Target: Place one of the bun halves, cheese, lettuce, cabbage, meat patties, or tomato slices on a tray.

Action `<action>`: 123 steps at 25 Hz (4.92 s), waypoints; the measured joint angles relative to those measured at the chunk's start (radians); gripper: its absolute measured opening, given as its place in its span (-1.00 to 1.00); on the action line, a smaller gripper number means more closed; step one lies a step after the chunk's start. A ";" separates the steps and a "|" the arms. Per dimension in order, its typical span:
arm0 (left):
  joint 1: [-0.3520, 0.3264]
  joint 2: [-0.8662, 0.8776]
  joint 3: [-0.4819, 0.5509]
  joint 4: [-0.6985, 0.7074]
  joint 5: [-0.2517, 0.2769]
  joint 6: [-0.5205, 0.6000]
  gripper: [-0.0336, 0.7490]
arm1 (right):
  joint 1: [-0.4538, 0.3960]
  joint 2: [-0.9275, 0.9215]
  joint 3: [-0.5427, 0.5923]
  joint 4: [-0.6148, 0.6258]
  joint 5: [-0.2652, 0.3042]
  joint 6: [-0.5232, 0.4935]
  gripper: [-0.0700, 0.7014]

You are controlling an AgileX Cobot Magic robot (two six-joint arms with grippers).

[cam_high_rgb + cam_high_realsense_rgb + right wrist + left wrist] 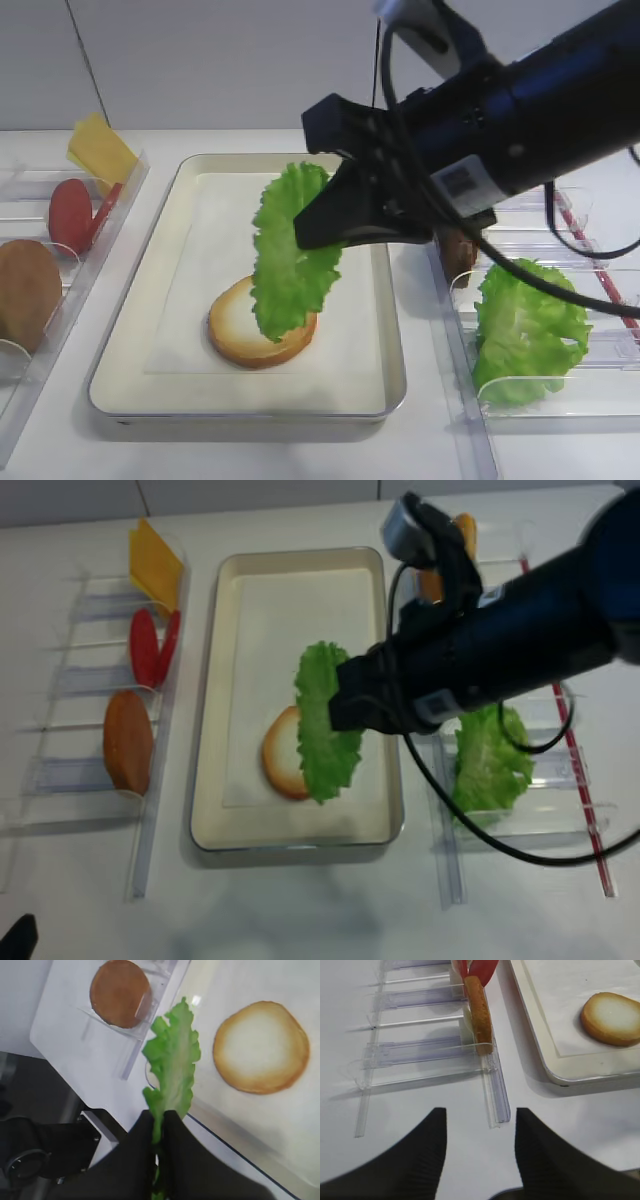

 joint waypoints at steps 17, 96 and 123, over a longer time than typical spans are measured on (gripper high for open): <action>0.000 0.000 0.000 0.000 -0.001 0.000 -0.15 | 0.047 0.378 -0.029 0.512 -0.016 -0.439 -0.68; 0.000 0.000 0.000 0.000 -0.001 -0.002 -0.15 | 0.008 0.385 -0.467 -0.713 0.410 0.337 0.31; 0.000 0.000 0.000 0.000 -0.001 -0.002 -0.15 | 0.008 -0.322 -0.218 -0.829 0.463 0.418 0.25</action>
